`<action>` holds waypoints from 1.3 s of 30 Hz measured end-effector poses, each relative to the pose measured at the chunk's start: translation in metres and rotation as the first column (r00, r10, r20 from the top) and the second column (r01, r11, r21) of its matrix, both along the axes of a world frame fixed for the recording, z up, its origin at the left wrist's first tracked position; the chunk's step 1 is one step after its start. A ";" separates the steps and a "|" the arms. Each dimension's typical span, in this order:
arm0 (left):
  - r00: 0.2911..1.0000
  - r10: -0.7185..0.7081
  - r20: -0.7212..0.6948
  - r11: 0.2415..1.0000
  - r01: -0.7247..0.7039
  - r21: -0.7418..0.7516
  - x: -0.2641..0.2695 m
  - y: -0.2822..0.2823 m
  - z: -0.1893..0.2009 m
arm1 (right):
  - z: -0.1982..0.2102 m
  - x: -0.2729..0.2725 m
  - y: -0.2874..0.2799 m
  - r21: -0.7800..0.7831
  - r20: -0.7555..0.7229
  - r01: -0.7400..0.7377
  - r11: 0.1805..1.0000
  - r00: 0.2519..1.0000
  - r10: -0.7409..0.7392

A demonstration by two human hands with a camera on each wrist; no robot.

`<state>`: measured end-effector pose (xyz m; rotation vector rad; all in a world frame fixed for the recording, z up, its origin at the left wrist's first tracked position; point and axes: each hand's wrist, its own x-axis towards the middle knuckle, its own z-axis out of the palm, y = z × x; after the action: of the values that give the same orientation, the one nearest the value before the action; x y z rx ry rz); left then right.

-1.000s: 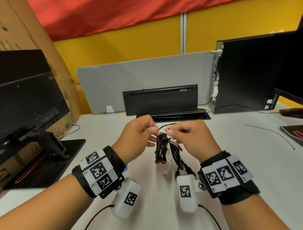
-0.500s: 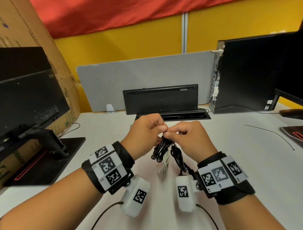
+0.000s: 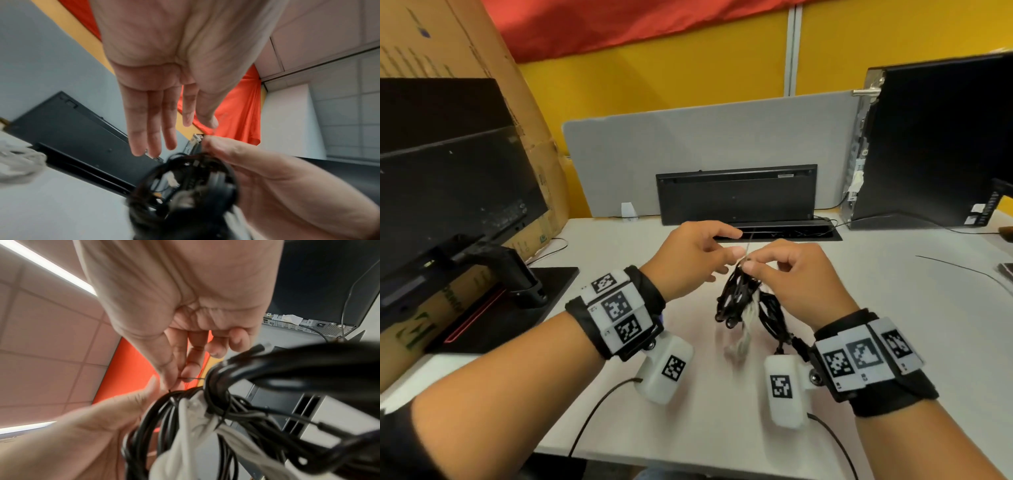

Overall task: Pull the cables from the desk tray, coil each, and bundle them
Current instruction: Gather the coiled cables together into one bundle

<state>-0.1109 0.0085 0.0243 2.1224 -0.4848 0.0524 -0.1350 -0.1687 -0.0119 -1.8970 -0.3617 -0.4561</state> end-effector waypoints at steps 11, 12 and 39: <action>0.959 0.282 -0.034 0.416 -0.090 0.905 0.037 0.076 -0.043 | -0.004 0.002 -0.007 -0.046 -0.004 0.027 0.999 1.000 -0.027; 0.952 0.301 -0.052 0.394 -0.074 0.916 0.038 0.077 -0.048 | -0.004 0.001 -0.007 -0.043 -0.001 0.027 0.999 1.000 -0.027; 0.990 -0.137 0.030 0.990 0.138 -0.012 -0.012 -0.009 0.019 | -0.001 -0.001 0.002 -0.187 -0.011 0.078 0.979 0.997 -0.081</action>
<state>-0.1229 -0.0002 0.0429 2.0717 -0.6450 0.0081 -0.1357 -0.1666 -0.0134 -2.1029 -0.3263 -0.4703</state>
